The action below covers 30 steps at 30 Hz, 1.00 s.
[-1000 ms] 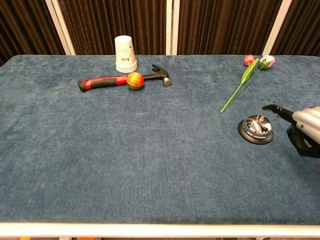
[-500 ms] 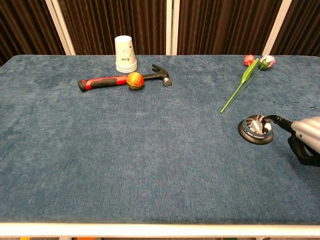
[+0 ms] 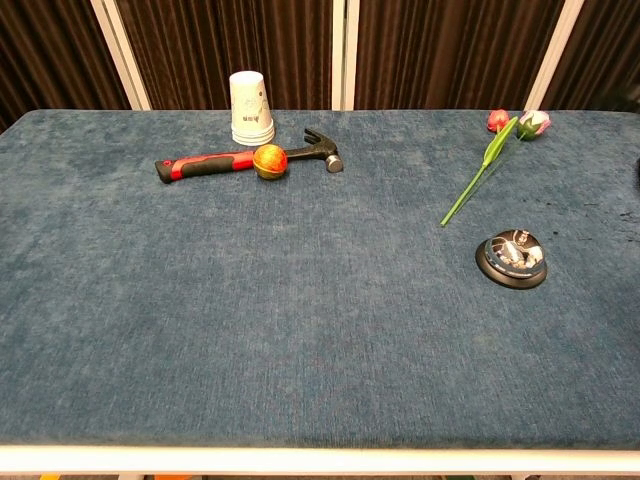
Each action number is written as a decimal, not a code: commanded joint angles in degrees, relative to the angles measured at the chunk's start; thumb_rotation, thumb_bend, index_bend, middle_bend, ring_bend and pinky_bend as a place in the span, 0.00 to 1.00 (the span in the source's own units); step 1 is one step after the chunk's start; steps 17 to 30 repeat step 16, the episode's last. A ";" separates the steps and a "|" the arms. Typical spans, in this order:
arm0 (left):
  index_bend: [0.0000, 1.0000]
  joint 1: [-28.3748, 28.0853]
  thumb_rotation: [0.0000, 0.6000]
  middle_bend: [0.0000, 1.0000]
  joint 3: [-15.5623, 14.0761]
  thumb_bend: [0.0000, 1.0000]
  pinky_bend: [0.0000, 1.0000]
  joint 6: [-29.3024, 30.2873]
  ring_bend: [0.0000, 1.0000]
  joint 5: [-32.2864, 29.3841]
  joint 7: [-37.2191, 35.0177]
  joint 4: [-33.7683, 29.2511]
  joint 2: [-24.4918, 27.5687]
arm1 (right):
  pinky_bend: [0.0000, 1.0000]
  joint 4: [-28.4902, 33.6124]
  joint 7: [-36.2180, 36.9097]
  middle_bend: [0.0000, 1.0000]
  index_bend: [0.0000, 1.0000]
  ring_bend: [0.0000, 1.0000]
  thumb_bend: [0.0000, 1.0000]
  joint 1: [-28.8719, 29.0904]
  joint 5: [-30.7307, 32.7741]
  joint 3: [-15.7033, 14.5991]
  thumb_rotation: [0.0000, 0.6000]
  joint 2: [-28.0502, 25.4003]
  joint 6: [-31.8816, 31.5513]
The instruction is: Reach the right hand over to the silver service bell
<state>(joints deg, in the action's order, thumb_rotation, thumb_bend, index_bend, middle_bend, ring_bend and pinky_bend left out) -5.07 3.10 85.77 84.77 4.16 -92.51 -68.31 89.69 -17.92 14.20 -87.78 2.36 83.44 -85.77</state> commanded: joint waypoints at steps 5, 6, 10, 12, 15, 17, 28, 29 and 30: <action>0.09 -0.37 1.00 0.05 0.23 0.11 0.14 0.03 0.00 0.34 0.99 -1.01 0.30 | 0.00 -2.75 2.32 0.02 0.00 0.00 0.29 -3.44 2.49 2.39 1.00 -3.29 -2.71; 0.09 -0.38 1.00 0.05 0.25 0.11 0.15 0.05 0.00 0.33 1.09 -1.15 0.37 | 0.00 -1.96 1.94 0.00 0.00 0.00 0.27 -3.64 3.65 2.70 1.00 -3.79 -2.22; 0.09 -0.25 1.00 0.05 0.18 0.11 0.14 0.20 0.00 0.29 1.23 -1.35 0.49 | 0.00 0.85 -0.90 0.00 0.00 0.00 0.25 -4.47 8.28 3.72 1.00 -5.38 -0.60; 0.09 -0.19 1.00 0.05 0.17 0.11 0.14 0.34 0.00 0.30 1.21 -1.20 0.34 | 0.00 2.11 -2.63 0.00 0.00 0.00 0.25 -4.68 9.74 4.09 1.00 -5.82 -0.24; 0.09 -0.11 1.00 0.05 0.04 0.11 0.15 0.36 0.00 0.30 1.28 -1.05 0.03 | 0.00 2.75 -2.61 0.00 0.00 0.00 0.26 -4.82 9.56 4.18 1.00 -6.14 -0.32; 0.09 -0.09 1.00 0.05 0.04 0.11 0.14 0.40 0.00 0.30 1.36 -0.94 -0.06 | 0.00 2.86 -2.54 0.00 0.00 0.00 0.26 -4.85 9.48 4.17 1.00 -6.26 -0.28; 0.09 -0.09 1.00 0.05 0.04 0.11 0.14 0.40 0.00 0.30 1.36 -0.94 -0.06 | 0.00 2.86 -2.54 0.00 0.00 0.00 0.26 -4.85 9.48 4.17 1.00 -6.26 -0.28; 0.09 -0.09 1.00 0.05 0.04 0.11 0.14 0.40 0.00 0.30 1.36 -0.94 -0.06 | 0.00 2.86 -2.54 0.00 0.00 0.00 0.26 -4.85 9.48 4.17 1.00 -6.26 -0.28; 0.09 -0.09 1.00 0.05 0.04 0.11 0.14 0.40 0.00 0.30 1.36 -0.94 -0.06 | 0.00 2.86 -2.54 0.00 0.00 0.00 0.26 -4.85 9.48 4.17 1.00 -6.26 -0.28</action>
